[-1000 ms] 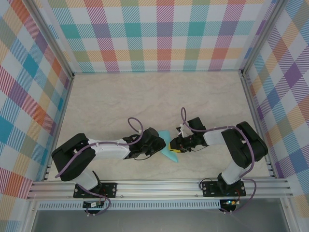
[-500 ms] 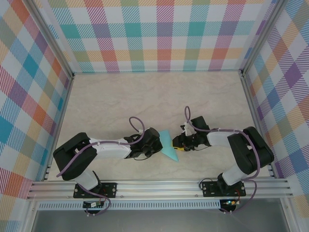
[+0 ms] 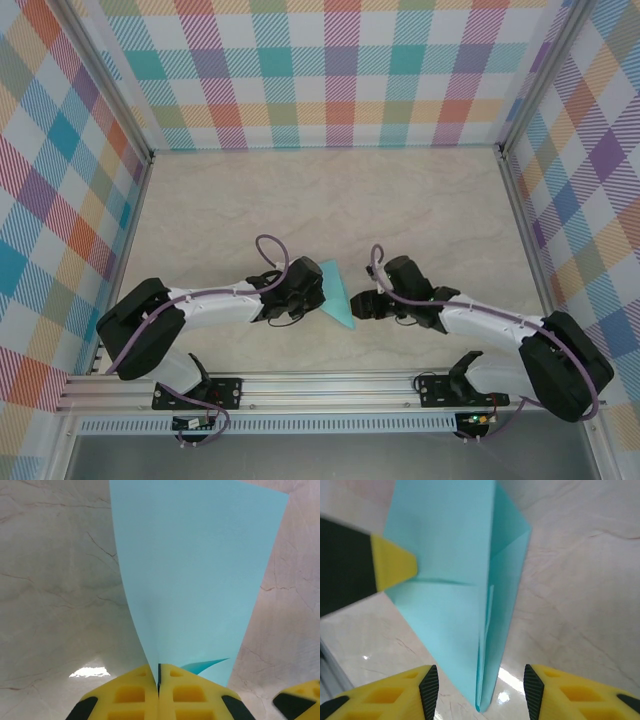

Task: Fold a paper plane with a square sheet of paper (pick it up from the middle)
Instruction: Perform the fifth fold on the wing at the bottom-center of the table.

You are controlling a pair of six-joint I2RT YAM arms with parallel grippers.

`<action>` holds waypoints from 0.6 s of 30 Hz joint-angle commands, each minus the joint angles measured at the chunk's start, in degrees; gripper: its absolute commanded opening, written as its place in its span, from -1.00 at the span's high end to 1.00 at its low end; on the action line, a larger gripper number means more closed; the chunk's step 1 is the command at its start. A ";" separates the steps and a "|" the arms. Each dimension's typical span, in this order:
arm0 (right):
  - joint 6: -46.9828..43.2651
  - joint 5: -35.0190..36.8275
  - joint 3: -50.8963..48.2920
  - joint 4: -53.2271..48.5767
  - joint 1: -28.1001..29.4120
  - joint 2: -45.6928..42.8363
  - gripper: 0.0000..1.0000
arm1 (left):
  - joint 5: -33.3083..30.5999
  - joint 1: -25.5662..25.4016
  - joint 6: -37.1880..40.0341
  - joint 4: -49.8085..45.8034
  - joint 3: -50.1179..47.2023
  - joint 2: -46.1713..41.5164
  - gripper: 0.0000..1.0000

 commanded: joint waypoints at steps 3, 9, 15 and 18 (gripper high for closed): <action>-9.19 17.61 -7.51 13.84 8.21 -5.26 -0.06 | 1.26 1.30 1.19 -1.49 1.62 -0.59 1.00; -22.02 22.17 -5.92 15.03 17.26 -2.32 -0.04 | 3.14 2.25 0.71 -1.09 2.12 0.55 1.00; -29.48 27.55 -3.09 19.13 23.44 5.58 -0.03 | 3.75 2.58 0.44 -1.76 2.91 1.17 1.00; -33.76 32.77 -2.26 21.78 26.21 9.00 -0.03 | 4.37 2.66 0.48 -1.89 3.41 1.77 1.00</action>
